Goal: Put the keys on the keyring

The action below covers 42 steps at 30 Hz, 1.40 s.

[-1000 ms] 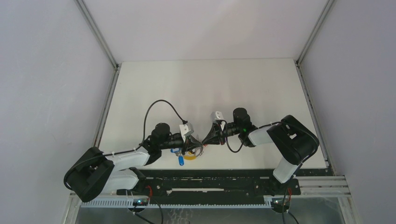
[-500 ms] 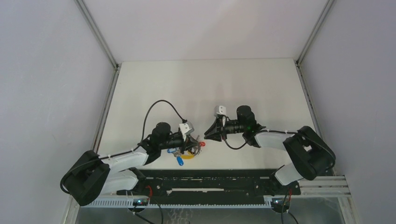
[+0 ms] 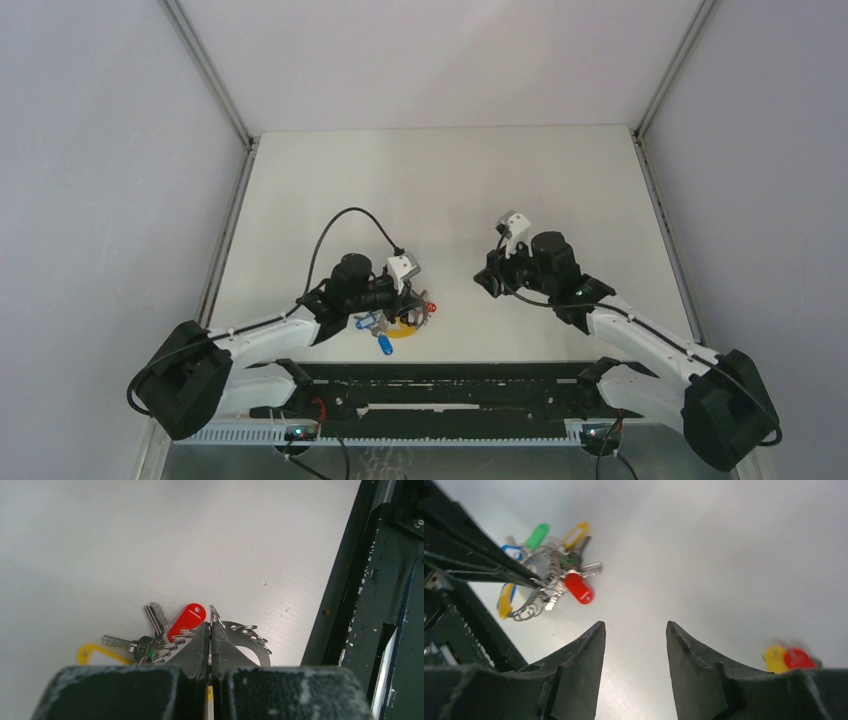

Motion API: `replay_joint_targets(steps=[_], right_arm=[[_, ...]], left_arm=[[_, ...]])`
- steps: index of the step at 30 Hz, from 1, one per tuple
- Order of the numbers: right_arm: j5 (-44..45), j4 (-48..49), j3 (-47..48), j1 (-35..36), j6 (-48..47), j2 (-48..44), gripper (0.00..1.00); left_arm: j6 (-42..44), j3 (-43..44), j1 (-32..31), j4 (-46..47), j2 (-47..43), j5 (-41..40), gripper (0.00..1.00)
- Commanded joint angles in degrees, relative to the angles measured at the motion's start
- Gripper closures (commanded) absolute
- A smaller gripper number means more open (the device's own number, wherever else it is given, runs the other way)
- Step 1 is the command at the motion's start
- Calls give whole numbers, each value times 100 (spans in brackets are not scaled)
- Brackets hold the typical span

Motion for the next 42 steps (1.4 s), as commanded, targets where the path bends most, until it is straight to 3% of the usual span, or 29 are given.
replay_joint_targets(steps=[1, 3, 6, 8, 12, 21, 27, 35, 42], right_arm=[[1086, -989, 25, -285, 1001, -499, 51], [862, -1207, 13, -567, 1175, -643, 51], [661, -1565, -20, -1027, 1112, -837, 39], [1004, -1732, -18, -1138, 1134, -941, 30], [1553, -2013, 161, -1405, 1175, -793, 29], [1373, -2254, 613, -2081, 1303, 358, 43], [1457, -2045, 650, -2186, 1764, 834, 47], [1787, -1680, 643, -2170, 2521, 1474, 64], [1747, -1338, 575, -2175, 2705, 1633, 66]], left_arm=[[155, 473, -48, -241, 121, -138, 100], [182, 533, -84, -340, 178, -236, 100], [189, 648, -120, -513, 267, -336, 100], [186, 737, -154, -634, 341, -434, 100], [182, 897, -237, -884, 505, -675, 100], [183, 969, -328, -996, 555, -843, 100], [184, 1008, -344, -1020, 568, -857, 100], [176, 995, -352, -1016, 520, -877, 100], [166, 999, -363, -1016, 505, -887, 100]])
